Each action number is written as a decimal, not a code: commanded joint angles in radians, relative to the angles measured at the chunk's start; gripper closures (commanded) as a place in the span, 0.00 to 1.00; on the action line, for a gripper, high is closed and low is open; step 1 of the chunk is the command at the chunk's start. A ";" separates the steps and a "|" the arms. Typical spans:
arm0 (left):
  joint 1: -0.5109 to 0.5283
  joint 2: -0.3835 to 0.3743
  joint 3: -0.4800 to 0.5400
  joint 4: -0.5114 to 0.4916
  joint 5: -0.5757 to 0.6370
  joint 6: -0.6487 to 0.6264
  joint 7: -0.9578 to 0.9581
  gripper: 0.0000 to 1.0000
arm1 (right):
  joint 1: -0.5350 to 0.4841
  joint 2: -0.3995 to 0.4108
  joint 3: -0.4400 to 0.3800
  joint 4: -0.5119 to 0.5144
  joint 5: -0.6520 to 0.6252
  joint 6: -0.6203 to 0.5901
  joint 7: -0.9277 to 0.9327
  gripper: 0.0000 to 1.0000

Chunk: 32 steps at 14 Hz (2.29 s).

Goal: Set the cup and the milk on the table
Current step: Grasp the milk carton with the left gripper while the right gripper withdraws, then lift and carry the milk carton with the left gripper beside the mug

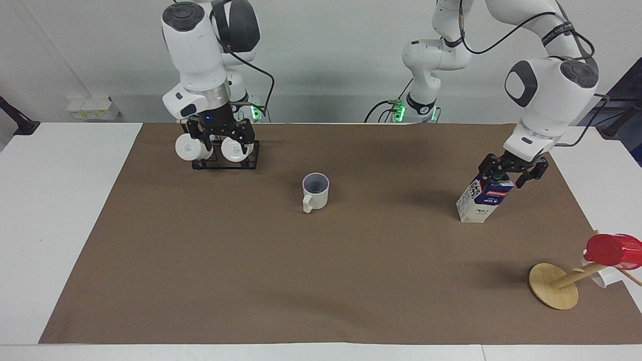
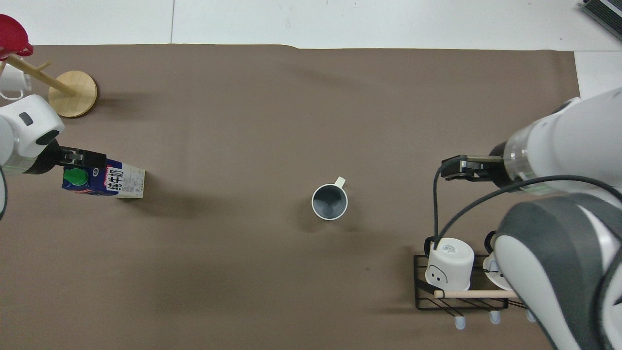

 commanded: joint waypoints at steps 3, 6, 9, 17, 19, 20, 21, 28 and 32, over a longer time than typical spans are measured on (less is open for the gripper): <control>0.001 0.033 0.000 -0.022 -0.004 0.048 0.008 0.00 | -0.121 -0.050 0.007 0.010 0.006 -0.124 -0.112 0.00; 0.002 0.033 0.002 -0.022 -0.004 0.036 0.009 0.00 | -0.177 -0.050 0.007 0.022 0.006 -0.129 -0.157 0.00; 0.001 0.033 0.002 -0.021 -0.004 0.033 0.009 0.07 | -0.180 -0.036 0.009 0.126 0.003 -0.124 -0.163 0.00; -0.013 0.014 0.002 -0.007 -0.004 0.025 -0.004 0.44 | -0.183 -0.031 0.012 0.242 0.002 -0.236 -0.221 0.00; -0.015 -0.003 -0.006 -0.004 -0.004 0.005 -0.009 0.44 | -0.180 -0.034 0.010 0.230 0.006 -0.228 -0.220 0.00; -0.025 -0.009 -0.009 -0.001 -0.003 -0.008 -0.027 0.44 | -0.180 -0.034 0.010 0.222 0.003 -0.233 -0.218 0.00; -0.053 -0.009 -0.012 -0.001 -0.003 -0.012 -0.061 0.43 | -0.180 -0.039 0.010 0.207 0.004 -0.231 -0.218 0.00; -0.310 -0.004 -0.015 0.024 -0.003 0.002 -0.360 0.43 | -0.180 -0.047 0.009 0.200 0.004 -0.253 -0.218 0.00; -0.467 0.016 -0.015 0.048 -0.003 0.011 -0.571 0.43 | -0.180 -0.043 0.009 0.197 0.002 -0.253 -0.224 0.00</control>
